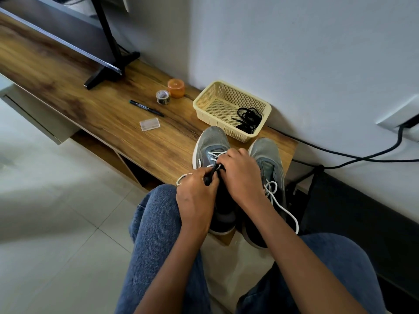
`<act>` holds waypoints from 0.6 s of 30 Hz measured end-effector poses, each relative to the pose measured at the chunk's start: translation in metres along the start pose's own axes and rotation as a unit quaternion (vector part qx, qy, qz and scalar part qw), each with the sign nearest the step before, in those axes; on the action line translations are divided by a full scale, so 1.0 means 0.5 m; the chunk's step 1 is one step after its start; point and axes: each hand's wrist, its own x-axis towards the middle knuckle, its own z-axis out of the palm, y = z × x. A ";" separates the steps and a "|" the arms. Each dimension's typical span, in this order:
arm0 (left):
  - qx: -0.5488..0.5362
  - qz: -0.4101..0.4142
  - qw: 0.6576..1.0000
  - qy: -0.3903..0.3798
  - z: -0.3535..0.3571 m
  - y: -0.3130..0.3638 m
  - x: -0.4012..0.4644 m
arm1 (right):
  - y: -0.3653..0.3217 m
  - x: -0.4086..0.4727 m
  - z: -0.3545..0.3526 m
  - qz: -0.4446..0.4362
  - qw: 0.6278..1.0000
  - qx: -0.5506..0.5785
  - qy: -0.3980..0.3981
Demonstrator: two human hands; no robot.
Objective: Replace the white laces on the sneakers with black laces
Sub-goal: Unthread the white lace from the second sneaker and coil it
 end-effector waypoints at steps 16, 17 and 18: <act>-0.011 -0.032 0.999 -0.001 0.009 -0.003 -0.002 | 0.007 -0.008 0.025 0.215 0.948 0.227 0.064; -0.012 -0.034 0.999 0.002 0.008 -0.002 -0.002 | 0.011 -0.004 0.024 0.263 0.924 0.270 0.065; -0.013 -0.034 0.999 0.003 0.008 -0.001 -0.003 | 0.015 -0.001 0.022 0.310 0.895 0.313 0.065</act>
